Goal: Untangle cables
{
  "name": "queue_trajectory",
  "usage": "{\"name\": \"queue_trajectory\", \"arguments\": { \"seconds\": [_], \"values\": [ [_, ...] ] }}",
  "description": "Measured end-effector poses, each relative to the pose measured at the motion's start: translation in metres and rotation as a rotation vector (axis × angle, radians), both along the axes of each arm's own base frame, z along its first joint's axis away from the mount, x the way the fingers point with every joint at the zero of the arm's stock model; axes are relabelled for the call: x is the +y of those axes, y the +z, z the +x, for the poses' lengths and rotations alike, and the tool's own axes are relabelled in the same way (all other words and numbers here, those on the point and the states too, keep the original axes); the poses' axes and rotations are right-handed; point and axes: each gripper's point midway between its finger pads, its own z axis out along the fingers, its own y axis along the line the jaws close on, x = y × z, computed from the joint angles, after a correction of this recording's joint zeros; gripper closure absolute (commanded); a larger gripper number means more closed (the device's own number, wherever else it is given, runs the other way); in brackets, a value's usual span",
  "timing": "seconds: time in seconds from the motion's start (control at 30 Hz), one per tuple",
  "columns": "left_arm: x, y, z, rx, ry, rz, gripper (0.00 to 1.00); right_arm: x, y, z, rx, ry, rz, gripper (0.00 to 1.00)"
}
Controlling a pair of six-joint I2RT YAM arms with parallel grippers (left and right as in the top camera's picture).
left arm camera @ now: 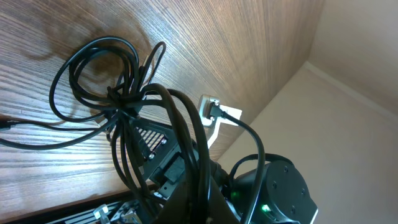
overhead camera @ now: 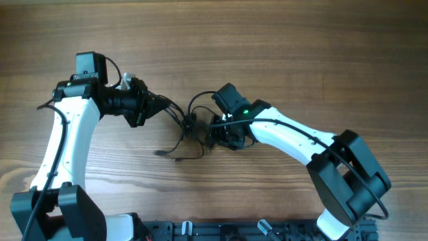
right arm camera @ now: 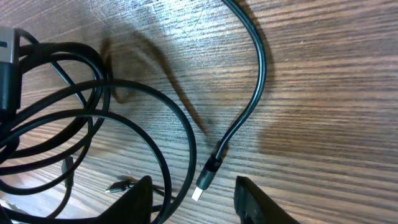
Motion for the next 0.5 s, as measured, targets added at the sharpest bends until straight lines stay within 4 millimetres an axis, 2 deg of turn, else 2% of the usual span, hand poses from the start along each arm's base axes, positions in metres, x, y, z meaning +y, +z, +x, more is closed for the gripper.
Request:
{"name": "queue_trajectory", "arguments": {
  "seconds": [0.3, 0.5],
  "values": [
    [0.000, 0.000, 0.000, 0.000, 0.000, 0.000, 0.94, 0.015, 0.008, 0.015, -0.086, 0.030, 0.062, 0.52],
    [0.000, 0.000, 0.000, 0.000, 0.000, 0.000, 0.94, 0.034, 0.014, 0.006, -0.101, 0.078, 0.111, 0.52]
  ]
}}
